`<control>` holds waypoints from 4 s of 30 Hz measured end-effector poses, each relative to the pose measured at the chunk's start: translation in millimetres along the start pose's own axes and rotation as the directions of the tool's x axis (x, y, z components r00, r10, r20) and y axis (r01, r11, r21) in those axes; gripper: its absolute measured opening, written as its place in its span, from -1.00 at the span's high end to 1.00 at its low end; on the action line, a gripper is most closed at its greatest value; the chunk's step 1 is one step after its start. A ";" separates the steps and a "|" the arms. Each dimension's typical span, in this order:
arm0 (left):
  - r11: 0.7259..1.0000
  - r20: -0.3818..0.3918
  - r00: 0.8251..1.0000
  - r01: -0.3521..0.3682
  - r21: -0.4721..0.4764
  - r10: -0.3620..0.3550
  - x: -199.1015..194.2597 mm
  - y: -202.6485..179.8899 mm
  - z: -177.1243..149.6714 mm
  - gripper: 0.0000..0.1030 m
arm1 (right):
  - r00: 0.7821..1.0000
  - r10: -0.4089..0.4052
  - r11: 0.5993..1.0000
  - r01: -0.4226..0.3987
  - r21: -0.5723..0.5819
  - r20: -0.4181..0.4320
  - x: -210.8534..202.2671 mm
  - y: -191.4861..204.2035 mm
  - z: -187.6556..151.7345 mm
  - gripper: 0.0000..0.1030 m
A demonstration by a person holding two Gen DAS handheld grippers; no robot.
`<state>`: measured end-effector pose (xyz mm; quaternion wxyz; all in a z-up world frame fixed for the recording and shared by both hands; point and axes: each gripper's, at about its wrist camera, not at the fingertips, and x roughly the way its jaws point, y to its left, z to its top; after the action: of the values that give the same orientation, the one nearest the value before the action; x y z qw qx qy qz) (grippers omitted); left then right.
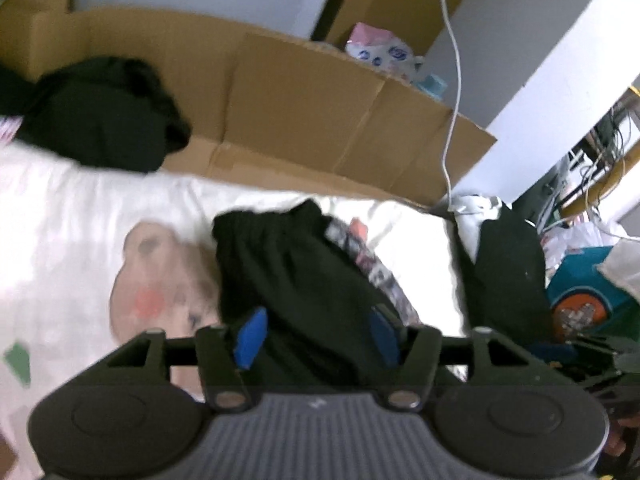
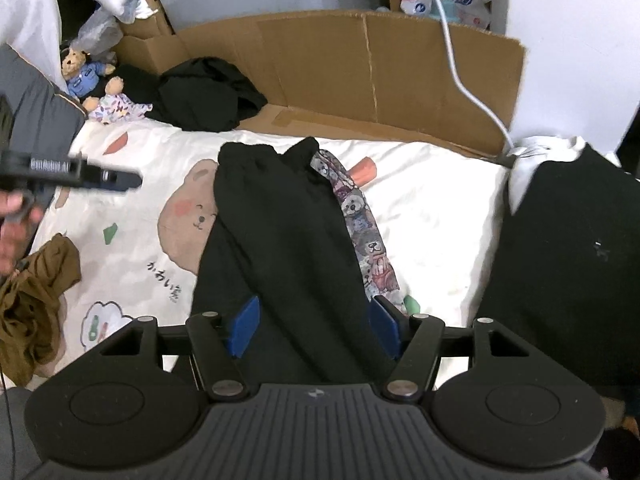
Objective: Fold clothes
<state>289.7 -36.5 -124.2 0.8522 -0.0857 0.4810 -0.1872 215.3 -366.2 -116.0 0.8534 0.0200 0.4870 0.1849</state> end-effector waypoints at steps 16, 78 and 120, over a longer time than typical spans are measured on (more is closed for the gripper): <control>0.988 0.020 0.993 -0.119 0.099 0.118 143.2 2.4 53.7 -0.34 | 0.996 0.081 0.991 -0.077 0.109 -0.033 79.3 -60.3 -6.5 -0.28; 0.890 -0.013 1.000 -0.016 0.456 0.024 197.1 -44.4 71.8 0.57 | 0.986 0.159 0.975 -0.150 0.164 -0.048 122.3 -99.8 -48.9 0.89; 0.984 -0.111 0.990 -0.069 0.164 0.088 179.2 64.6 22.7 -0.37 | 0.999 0.050 0.986 -0.048 0.161 -0.008 126.7 -91.8 -29.3 0.13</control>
<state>408.1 -50.2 -274.5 0.8331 0.0131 0.5170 -0.1962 275.9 -413.5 -255.4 0.8412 0.0997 0.5047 0.1662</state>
